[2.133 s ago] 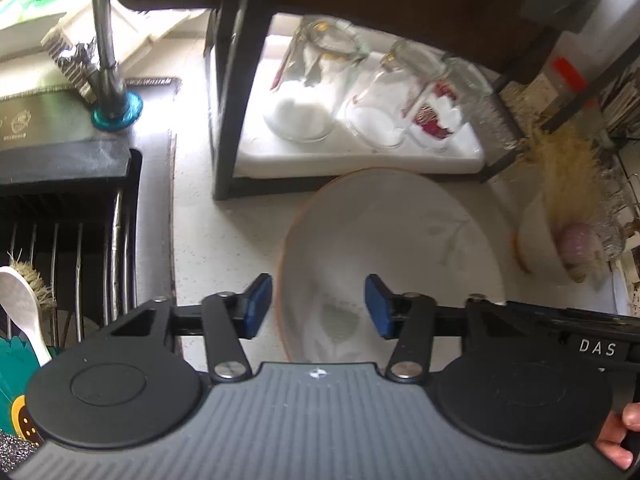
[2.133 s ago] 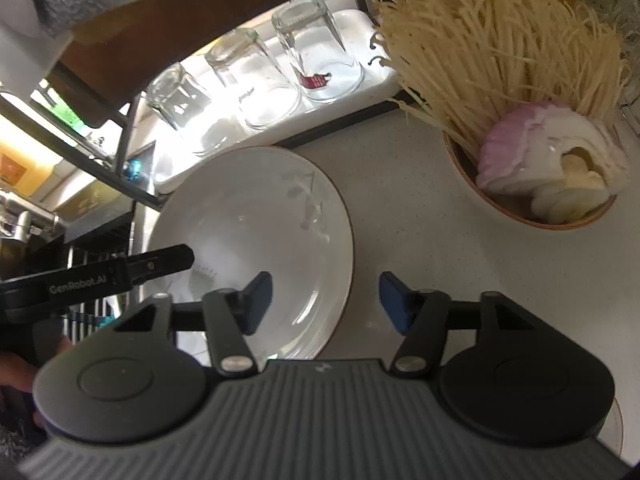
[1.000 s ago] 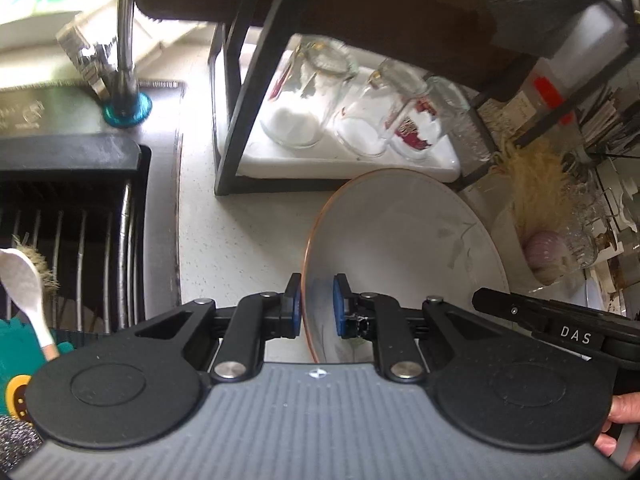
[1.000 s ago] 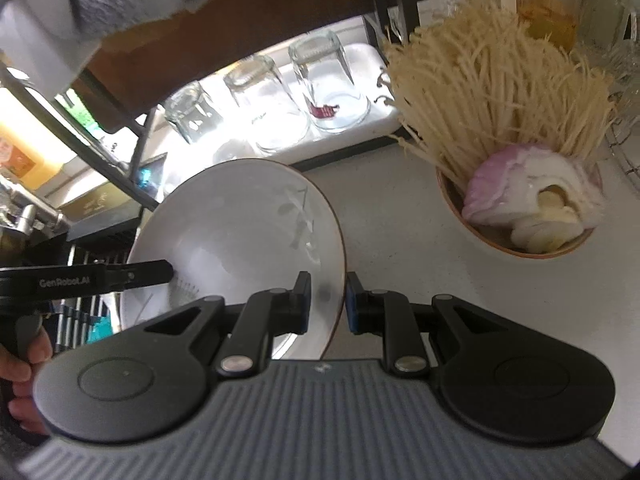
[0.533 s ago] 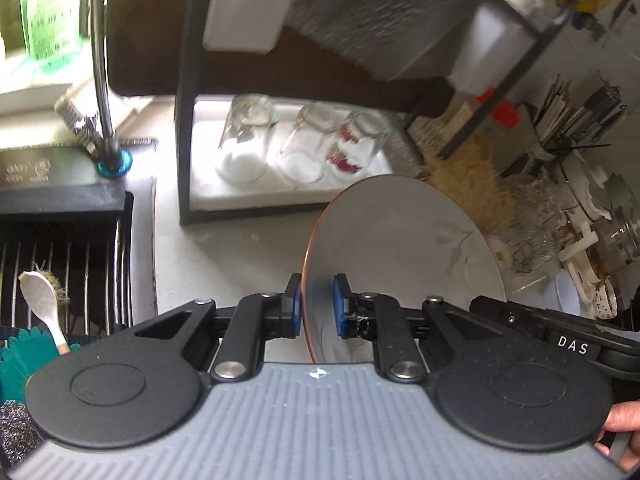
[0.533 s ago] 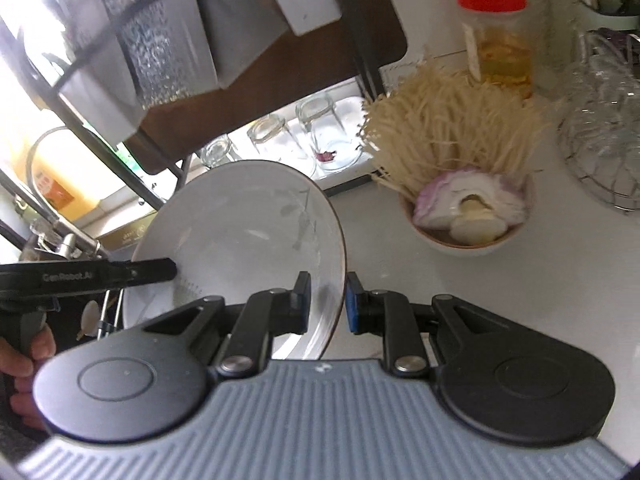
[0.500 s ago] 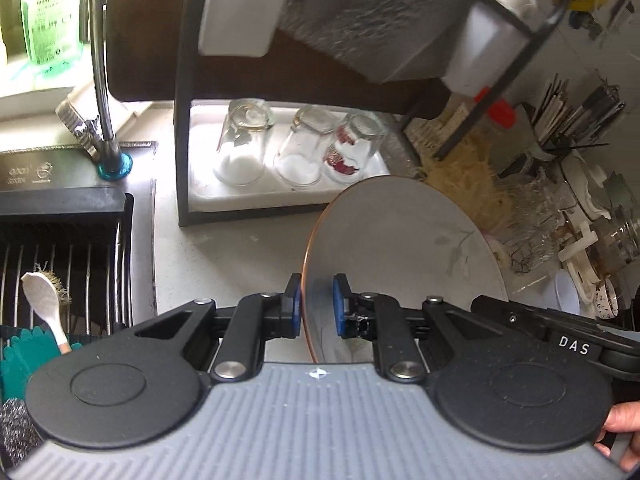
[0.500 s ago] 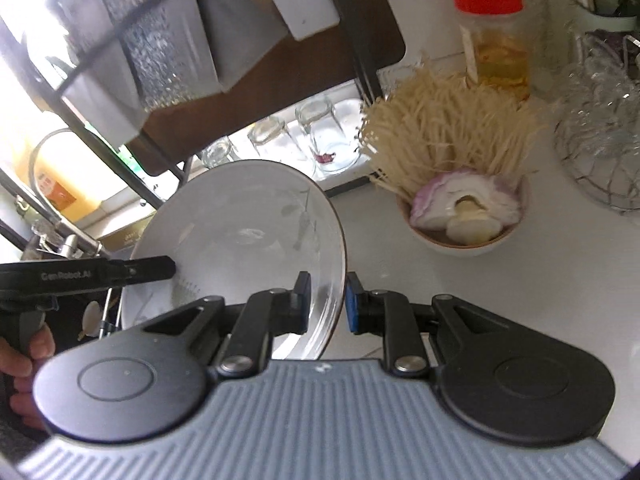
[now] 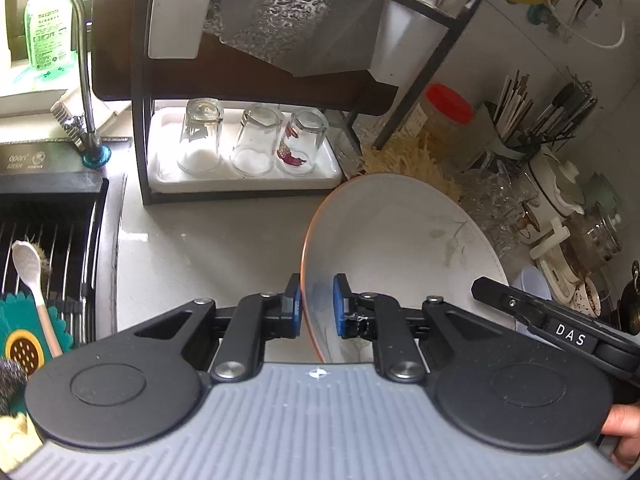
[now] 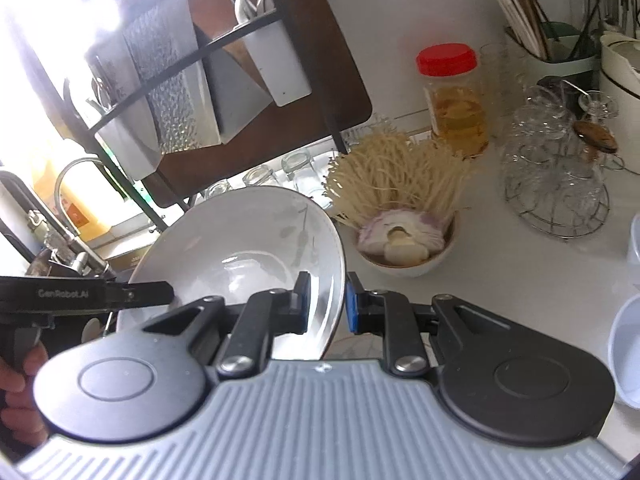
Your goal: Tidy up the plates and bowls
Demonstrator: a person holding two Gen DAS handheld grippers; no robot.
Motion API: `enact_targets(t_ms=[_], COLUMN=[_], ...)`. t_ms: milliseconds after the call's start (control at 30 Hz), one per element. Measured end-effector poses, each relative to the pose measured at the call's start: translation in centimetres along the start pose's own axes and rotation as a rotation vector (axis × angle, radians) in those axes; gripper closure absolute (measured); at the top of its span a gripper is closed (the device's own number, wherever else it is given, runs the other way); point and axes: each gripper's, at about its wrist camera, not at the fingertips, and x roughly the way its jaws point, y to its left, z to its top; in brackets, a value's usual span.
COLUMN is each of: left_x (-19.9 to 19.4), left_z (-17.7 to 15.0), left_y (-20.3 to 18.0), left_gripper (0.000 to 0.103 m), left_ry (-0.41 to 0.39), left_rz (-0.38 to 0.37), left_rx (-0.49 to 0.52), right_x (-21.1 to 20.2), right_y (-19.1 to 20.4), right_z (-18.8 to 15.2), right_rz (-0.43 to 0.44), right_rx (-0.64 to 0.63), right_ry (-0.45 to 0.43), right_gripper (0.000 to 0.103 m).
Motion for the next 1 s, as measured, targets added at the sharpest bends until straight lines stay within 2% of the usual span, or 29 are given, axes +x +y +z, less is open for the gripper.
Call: enact_targets(t_ms=[133,433,1000], left_x=[0.1,2.5,7.3], left_z=[-1.1,-3.6,-7.2], left_y=[-1.1,-3.1,-4.4], left_gripper=[0.085,0.085,0.085], left_ry=[0.017,0.085,0.210], left_rz=[0.014,0.041,0.062], left_rx=[-0.019,-0.036,-0.044], right_x=[-0.8,-1.3,0.2], right_y=[-0.8,-3.8,-6.4], right_z=[-0.9,-2.9,-6.9], right_rz=[-0.012,-0.023,-0.135], right_rx=[-0.013,-0.019,-0.024], right_ry=[-0.007,0.058,0.179], right_gripper=[0.082,0.082,0.082])
